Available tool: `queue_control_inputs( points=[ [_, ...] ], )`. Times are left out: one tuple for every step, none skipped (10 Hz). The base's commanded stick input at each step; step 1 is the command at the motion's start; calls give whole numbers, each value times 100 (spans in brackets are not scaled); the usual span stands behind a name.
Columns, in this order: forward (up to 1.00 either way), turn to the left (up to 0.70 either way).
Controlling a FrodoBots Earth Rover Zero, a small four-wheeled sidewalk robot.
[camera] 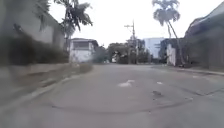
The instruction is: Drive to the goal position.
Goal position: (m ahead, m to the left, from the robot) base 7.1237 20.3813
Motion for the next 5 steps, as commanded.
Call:
queue_control_inputs(
  points=[
    [100,-40],
    [100,-38],
    [100,-29],
    [100,-8],
    [100,-5]
  ],
)
